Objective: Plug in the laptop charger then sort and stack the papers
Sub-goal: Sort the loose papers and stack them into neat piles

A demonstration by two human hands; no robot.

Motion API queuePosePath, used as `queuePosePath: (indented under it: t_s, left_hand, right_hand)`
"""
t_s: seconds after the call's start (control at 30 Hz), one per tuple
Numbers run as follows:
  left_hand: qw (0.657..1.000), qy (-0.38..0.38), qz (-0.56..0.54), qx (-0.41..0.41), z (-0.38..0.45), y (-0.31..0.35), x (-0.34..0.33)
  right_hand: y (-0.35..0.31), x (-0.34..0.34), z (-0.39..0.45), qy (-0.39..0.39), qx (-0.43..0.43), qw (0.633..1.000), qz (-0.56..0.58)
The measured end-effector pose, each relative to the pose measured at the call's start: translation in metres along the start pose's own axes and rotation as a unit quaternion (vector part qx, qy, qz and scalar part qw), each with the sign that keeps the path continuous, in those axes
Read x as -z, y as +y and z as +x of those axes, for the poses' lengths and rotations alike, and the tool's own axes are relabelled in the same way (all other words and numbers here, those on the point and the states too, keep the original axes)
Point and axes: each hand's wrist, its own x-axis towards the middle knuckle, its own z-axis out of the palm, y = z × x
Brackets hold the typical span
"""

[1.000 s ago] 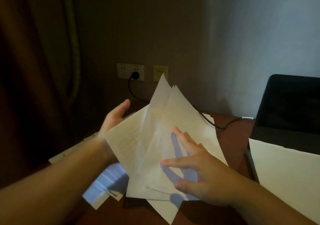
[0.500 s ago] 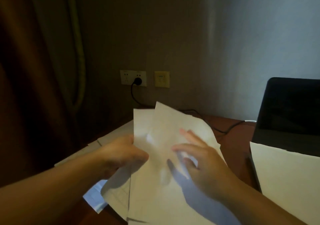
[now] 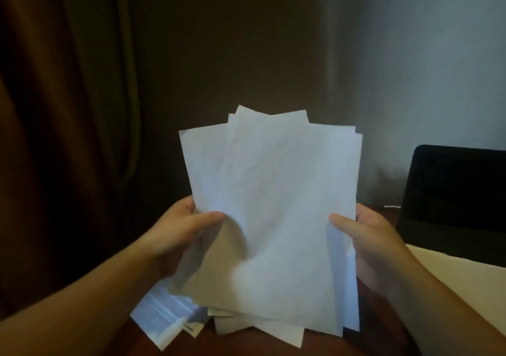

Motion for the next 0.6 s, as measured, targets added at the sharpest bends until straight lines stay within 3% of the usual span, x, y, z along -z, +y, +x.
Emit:
queuePosePath:
  t_s: [0.1, 0.23, 0.4, 0.5, 0.6]
  left_hand:
    - [0.996, 0.025, -0.079, -0.019, -0.002, 0.006, -0.012]
    - [0.992, 0.067, -0.094, -0.053, -0.003, 0.02, -0.025]
    - [0.988, 0.107, -0.049, -0.098, -0.014, 0.032, -0.04]
    - [0.976, 0.163, 0.048, -0.14, -0.027, 0.02, -0.049]
    - [0.97, 0.148, 0.1, -0.168, -0.037, 0.002, -0.063]
  right_hand:
    - [-0.022, 0.001, -0.007, -0.004, 0.043, 0.999, 0.007]
    - [-0.046, 0.005, -0.015, 0.008, 0.107, 0.994, 0.001]
    - [-0.054, 0.013, -0.03, 0.023, 0.141, 0.99, -0.015]
    - [-0.035, 0.017, -0.04, 0.041, 0.121, 0.991, -0.047]
    - [-0.013, 0.017, -0.048, 0.073, 0.091, 0.99, -0.074]
